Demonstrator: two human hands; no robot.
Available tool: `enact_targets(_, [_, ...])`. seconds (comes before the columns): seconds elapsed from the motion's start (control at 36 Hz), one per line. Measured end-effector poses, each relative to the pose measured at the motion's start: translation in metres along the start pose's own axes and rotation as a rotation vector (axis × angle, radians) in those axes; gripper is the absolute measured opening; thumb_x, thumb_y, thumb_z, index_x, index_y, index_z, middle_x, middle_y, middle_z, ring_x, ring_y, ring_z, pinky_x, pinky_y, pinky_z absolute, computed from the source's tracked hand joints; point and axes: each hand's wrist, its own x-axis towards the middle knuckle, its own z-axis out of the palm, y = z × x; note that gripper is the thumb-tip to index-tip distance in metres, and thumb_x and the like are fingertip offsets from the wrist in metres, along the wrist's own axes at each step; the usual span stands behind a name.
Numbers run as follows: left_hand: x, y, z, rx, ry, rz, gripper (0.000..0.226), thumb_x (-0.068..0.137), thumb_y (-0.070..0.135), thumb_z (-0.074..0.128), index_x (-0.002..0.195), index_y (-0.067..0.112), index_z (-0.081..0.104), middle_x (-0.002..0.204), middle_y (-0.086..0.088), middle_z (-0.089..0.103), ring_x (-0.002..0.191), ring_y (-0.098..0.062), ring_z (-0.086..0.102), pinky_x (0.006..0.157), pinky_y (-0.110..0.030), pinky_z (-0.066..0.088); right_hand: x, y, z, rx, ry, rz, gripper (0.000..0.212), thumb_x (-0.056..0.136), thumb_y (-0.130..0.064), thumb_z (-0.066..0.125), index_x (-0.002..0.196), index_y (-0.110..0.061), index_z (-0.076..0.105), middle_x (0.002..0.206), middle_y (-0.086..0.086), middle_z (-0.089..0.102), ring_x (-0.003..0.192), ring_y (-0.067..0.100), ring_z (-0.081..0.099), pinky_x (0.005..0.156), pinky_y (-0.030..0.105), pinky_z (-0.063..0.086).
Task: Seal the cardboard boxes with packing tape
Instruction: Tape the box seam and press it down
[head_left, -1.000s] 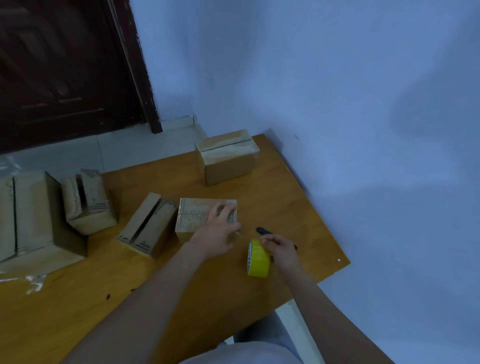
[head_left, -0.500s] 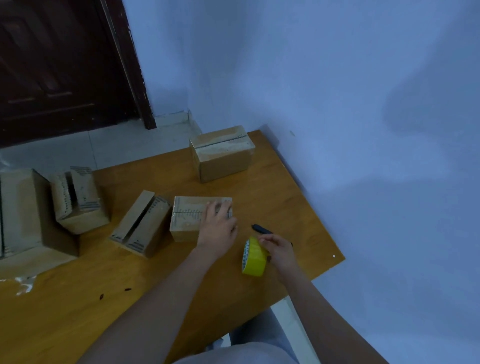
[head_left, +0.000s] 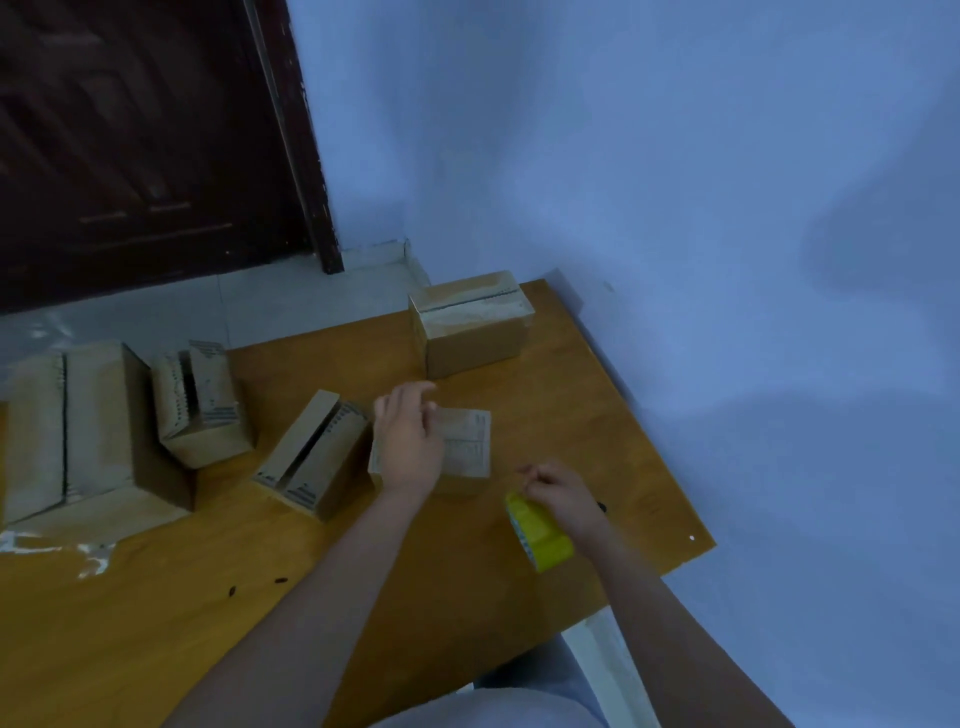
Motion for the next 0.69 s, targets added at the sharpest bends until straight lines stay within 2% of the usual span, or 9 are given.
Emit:
enact_targets(0.14, [-0.012,-0.023,-0.023,0.186,-0.112,-0.219,0.032,0.096,0.016,0.048,0.125,0.002,0.049,0.127,-0.016,0.046,0.12,-0.032,0.037,0.103,-0.039,0.031,0.012,-0.026,-0.007,-0.026,-0.156,0.028,0.022,0.079,-0.002,0.06,0.061,-0.012,0.053,0.131,0.001,0.053,0.126,0.014,0.044,0.104,0.033,0.032])
enact_targets(0.22, [-0.021,-0.027,-0.026,0.24,-0.245,-0.305,0.046,0.097,0.022,0.046,0.137,0.0,0.037,0.136,-0.017,0.041,0.129,-0.033,0.031,0.11,-0.04,0.027,0.017,-0.038,-0.005,-0.009,-0.209,0.009,0.013,0.071,-0.01,0.06,0.062,-0.01,0.051,0.14,0.002,0.048,0.129,0.015,0.044,0.103,0.034,0.034])
enact_targets(0.31, [-0.023,-0.026,-0.025,0.159,-0.284,-0.386,0.058,0.099,0.029,0.046,0.144,-0.002,0.027,0.142,-0.017,0.038,0.133,-0.034,0.03,0.111,-0.043,0.029,0.021,-0.044,-0.001,0.0,-0.222,0.008,0.021,0.077,-0.002,0.059,0.06,-0.011,0.051,0.142,0.003,0.046,0.129,0.015,0.043,0.104,0.034,0.033])
enact_targets(0.36, [-0.019,-0.024,-0.026,0.062,-0.289,-0.498,0.064,0.099,0.034,0.043,0.148,-0.001,0.019,0.148,-0.018,0.029,0.137,-0.035,0.024,0.112,-0.046,0.027,0.018,-0.047,0.0,-0.041,-0.231,-0.008,0.015,0.068,-0.011,0.061,0.056,-0.014,0.051,0.143,0.005,0.046,0.134,0.015,0.037,0.108,0.036,0.029])
enact_targets(0.42, [-0.014,-0.024,-0.027,0.0,-0.314,-0.58,0.061,0.101,0.039,0.037,0.148,0.004,0.023,0.148,-0.016,0.026,0.135,-0.037,0.027,0.11,-0.048,0.028,0.013,-0.047,-0.002,-0.069,-0.241,-0.037,0.016,0.068,-0.01,0.061,0.057,-0.013,0.05,0.144,0.006,0.045,0.136,0.014,0.034,0.107,0.035,0.028])
enact_targets(0.47, [-0.01,-0.024,-0.026,-0.007,-0.313,-0.593,0.056,0.1,0.048,0.03,0.139,0.009,0.041,0.139,-0.016,0.037,0.12,-0.038,0.043,0.1,-0.046,0.038,0.006,-0.043,-0.008,-0.104,-0.236,-0.073,0.024,0.078,0.0,0.058,0.059,-0.011,0.048,0.145,0.005,0.043,0.137,0.011,0.032,0.103,0.03,0.03])
enact_targets(0.53, [-0.009,-0.022,-0.026,-0.038,-0.225,-0.596,0.06,0.097,0.058,0.026,0.115,0.01,0.057,0.112,-0.014,0.054,0.091,-0.031,0.055,0.079,-0.041,0.044,-0.002,-0.041,-0.014,-0.141,-0.209,-0.121,0.023,0.082,0.002,0.056,0.063,-0.008,0.048,0.147,0.002,0.041,0.136,0.006,0.032,0.094,0.022,0.032])
enact_targets(0.61, [-0.009,-0.013,-0.024,-0.153,-0.072,-0.642,0.053,0.094,0.06,0.034,0.084,0.01,0.049,0.074,-0.006,0.048,0.064,-0.021,0.047,0.059,-0.035,0.035,-0.012,-0.038,-0.022,-0.196,-0.188,-0.178,0.02,0.084,0.0,0.056,0.068,-0.004,0.045,0.143,-0.005,0.042,0.135,-0.001,0.03,0.087,0.014,0.036])
enact_targets(0.69, [-0.011,-0.007,-0.02,-0.294,0.001,-0.608,0.039,0.094,0.047,0.049,0.085,0.009,0.047,0.075,-0.002,0.047,0.067,-0.02,0.047,0.057,-0.033,0.036,-0.015,-0.034,-0.025,-0.204,-0.166,-0.185,0.024,0.084,0.003,0.056,0.066,-0.004,0.042,0.126,-0.007,0.054,0.13,-0.008,0.03,0.081,0.006,0.039])
